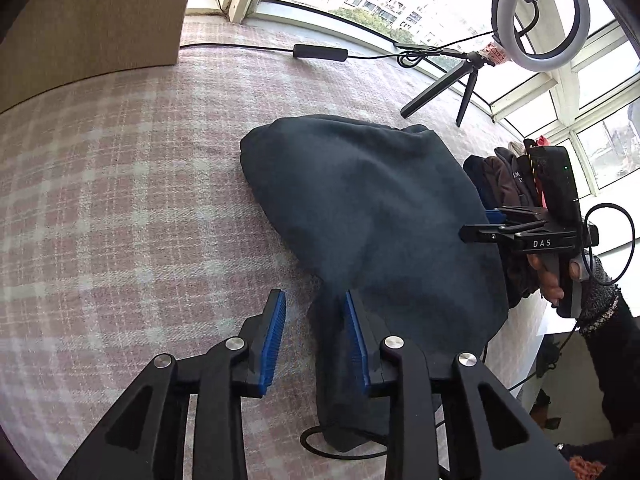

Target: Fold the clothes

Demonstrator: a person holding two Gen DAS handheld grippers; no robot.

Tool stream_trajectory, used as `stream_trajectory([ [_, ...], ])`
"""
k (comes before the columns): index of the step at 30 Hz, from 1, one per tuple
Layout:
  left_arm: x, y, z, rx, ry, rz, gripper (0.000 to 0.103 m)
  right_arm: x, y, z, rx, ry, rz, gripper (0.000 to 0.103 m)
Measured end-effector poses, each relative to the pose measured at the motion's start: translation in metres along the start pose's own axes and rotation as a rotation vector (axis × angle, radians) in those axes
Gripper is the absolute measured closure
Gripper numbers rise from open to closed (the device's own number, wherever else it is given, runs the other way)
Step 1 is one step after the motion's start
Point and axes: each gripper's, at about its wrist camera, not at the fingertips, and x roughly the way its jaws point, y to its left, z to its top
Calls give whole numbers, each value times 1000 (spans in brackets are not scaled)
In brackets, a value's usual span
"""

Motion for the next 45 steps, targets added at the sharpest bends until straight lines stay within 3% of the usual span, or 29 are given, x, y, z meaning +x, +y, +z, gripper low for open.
stream_trajectory([
  [4,12,-2,3,21,33,6,64,12,9,-8,-4,-62,-2,23],
  [8,27,-9,3,44,57,11,64,17,24,-18,-110,-103,-37,11],
  [12,41,-16,2,67,81,16,63,19,30,-18,-139,-107,-63,12],
  [14,48,-20,2,78,94,18,63,18,31,-19,-137,-119,-66,17],
  [16,54,-24,1,98,101,28,63,13,33,-27,-138,-160,-72,43],
  [17,56,-29,-1,120,99,42,64,13,34,-29,-134,-171,-77,45],
  [21,61,-38,-8,153,80,71,91,12,32,-26,-114,-187,-93,52],
  [24,60,-40,-9,146,61,71,94,3,31,-32,-82,-208,-89,59],
  [28,46,-42,-5,149,28,36,95,-7,39,-38,-61,-256,-88,81],
  [31,45,-47,-6,180,33,62,95,-14,46,-38,-82,-244,-152,81],
  [38,53,-55,-4,188,42,86,95,-29,43,-50,-157,-192,-237,72],
  [40,54,-55,-4,187,43,88,95,-23,41,-46,-173,-173,-239,62],
  [42,54,-54,-4,186,45,89,95,-21,33,-41,-175,-175,-259,38],
  [43,54,-54,-5,186,48,89,95,-20,25,-40,-159,-166,-228,21],
  [45,55,-55,-6,189,51,103,95,-18,8,-38,-126,-148,-165,20],
])
